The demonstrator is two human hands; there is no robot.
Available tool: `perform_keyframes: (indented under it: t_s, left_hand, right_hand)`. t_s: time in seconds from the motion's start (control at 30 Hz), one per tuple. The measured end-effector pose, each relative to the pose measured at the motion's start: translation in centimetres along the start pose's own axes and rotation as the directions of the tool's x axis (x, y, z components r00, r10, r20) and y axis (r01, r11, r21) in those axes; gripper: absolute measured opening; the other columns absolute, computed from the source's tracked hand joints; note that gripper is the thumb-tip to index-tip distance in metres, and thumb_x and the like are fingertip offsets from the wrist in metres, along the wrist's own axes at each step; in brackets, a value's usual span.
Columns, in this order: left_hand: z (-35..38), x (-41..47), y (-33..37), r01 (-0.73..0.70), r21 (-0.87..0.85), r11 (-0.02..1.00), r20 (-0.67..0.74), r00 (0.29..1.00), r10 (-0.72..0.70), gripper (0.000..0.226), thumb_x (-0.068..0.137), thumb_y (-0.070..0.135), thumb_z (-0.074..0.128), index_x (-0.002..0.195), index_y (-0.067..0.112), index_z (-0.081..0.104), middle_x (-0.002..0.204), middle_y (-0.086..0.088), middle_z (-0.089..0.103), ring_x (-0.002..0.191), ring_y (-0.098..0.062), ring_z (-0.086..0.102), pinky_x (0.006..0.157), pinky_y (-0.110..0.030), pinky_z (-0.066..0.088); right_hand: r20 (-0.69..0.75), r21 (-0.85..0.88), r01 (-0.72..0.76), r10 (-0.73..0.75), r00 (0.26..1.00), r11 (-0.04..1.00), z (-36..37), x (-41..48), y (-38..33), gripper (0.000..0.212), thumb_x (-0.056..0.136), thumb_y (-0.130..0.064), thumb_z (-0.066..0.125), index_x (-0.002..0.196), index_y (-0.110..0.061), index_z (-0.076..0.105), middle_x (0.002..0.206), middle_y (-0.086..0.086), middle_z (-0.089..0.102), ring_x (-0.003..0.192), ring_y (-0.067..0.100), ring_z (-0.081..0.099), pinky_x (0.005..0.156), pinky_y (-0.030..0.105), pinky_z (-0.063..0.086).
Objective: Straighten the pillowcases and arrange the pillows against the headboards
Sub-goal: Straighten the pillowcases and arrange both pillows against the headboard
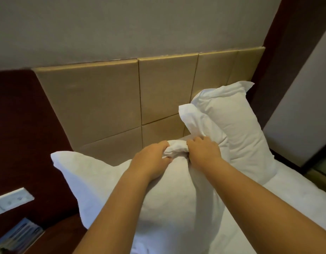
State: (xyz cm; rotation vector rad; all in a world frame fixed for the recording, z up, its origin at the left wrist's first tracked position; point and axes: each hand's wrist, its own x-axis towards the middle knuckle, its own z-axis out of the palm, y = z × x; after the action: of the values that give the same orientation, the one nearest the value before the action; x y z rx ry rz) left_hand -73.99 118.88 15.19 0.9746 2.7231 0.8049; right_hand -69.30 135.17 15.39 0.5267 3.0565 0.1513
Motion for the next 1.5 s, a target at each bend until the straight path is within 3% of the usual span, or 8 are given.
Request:
perform_keyframes:
  t_s: [0.23,0.43,0.67,0.77,0.93,1.13,1.4,1.5]
  left_hand:
    - [1.3,2.7,-3.9,-0.045,-0.148,0.988,-0.055,0.998,0.037,0.029,0.098,0.030,0.047,0.126,0.031,0.052,0.129,0.007,0.057,0.116,-0.018,0.053,0.093,-0.032,0.043]
    - [2.1,3.5,-5.6,-0.092,-0.184,0.979,-0.108,0.991,0.072,0.014,0.098,0.028,0.044,0.106,0.032,0.056,0.110,0.012,0.062,0.099,-0.014,0.056,0.078,-0.028,0.043]
    - [2.8,-0.1,-4.8,-0.079,-0.147,0.986,-0.132,0.989,0.060,0.027,0.097,0.028,0.041,0.119,0.036,0.054,0.117,0.014,0.061,0.104,-0.012,0.053,0.088,-0.027,0.042]
    - [1.8,-0.7,-4.6,-0.064,-0.084,0.994,-0.211,0.977,0.045,0.025,0.097,0.028,0.044,0.121,0.033,0.052,0.116,0.009,0.058,0.104,-0.017,0.051,0.087,-0.029,0.040]
    - [0.2,0.3,-4.8,-0.088,-0.078,0.993,-0.359,0.932,0.055,0.011,0.095,0.020,0.048,0.090,0.030,0.049,0.087,0.009,0.053,0.081,-0.015,0.049,0.072,-0.033,0.047]
    - [-4.9,6.0,-2.3,-0.228,0.091,0.969,-0.448,0.860,0.244,0.020,0.089,0.012,0.053,0.083,0.026,0.040,0.077,0.007,0.046,0.072,-0.019,0.044,0.061,-0.029,0.028]
    - [-4.4,13.8,-4.8,0.197,0.234,0.952,-0.405,0.910,-0.088,0.009,0.092,0.021,0.055,0.095,0.020,0.046,0.097,-0.005,0.057,0.083,-0.026,0.049,0.070,-0.034,0.040]
    - [-4.6,14.9,-7.6,0.260,0.358,0.896,-0.408,0.908,-0.101,0.013,0.092,0.030,0.060,0.101,0.025,0.052,0.101,-0.002,0.064,0.089,-0.023,0.056,0.074,-0.033,0.045]
  right_hand:
    - [0.038,-0.117,-0.139,0.144,0.989,0.983,0.6,2.8,-3.2,0.029,0.091,-0.025,0.053,0.119,-0.019,0.052,0.126,0.004,0.053,0.118,0.028,0.047,0.092,0.036,0.040]
    - [0.054,-0.141,-0.180,0.189,0.980,0.974,0.6,3.5,-4.2,0.029,0.093,-0.027,0.052,0.122,-0.021,0.050,0.127,0.005,0.052,0.118,0.028,0.047,0.093,0.037,0.041]
    - [0.107,-0.144,-0.166,0.182,0.978,0.976,-1.2,0.5,-4.6,0.029,0.094,-0.022,0.051,0.123,-0.020,0.051,0.128,0.006,0.051,0.121,0.029,0.046,0.094,0.039,0.041]
    - [0.041,-0.174,-0.117,0.126,0.991,0.978,-2.9,0.7,-4.5,0.028,0.098,-0.019,0.044,0.125,-0.018,0.054,0.130,0.009,0.051,0.122,0.027,0.047,0.096,0.040,0.042]
    - [-0.035,-0.242,-0.075,0.069,0.997,0.967,-5.6,1.5,-4.6,0.031,0.099,-0.024,0.045,0.128,-0.019,0.056,0.130,0.010,0.052,0.122,0.027,0.047,0.098,0.039,0.041]
    - [-0.267,-0.204,-0.097,0.040,0.963,0.974,-8.1,4.3,-1.3,0.027,0.098,-0.020,0.046,0.121,-0.014,0.060,0.120,0.011,0.056,0.113,0.028,0.053,0.089,0.036,0.044]
    - [-0.288,0.195,-0.019,0.076,0.955,0.981,-5.6,12.6,1.9,0.041,0.082,-0.005,0.066,0.119,-0.014,0.050,0.124,0.011,0.047,0.108,0.030,0.053,0.088,0.041,0.051]
    - [-0.287,0.268,0.090,-0.010,0.958,0.959,-2.9,15.0,2.0,0.049,0.090,-0.005,0.053,0.135,-0.020,0.041,0.137,0.009,0.041,0.114,0.030,0.051,0.089,0.039,0.048]
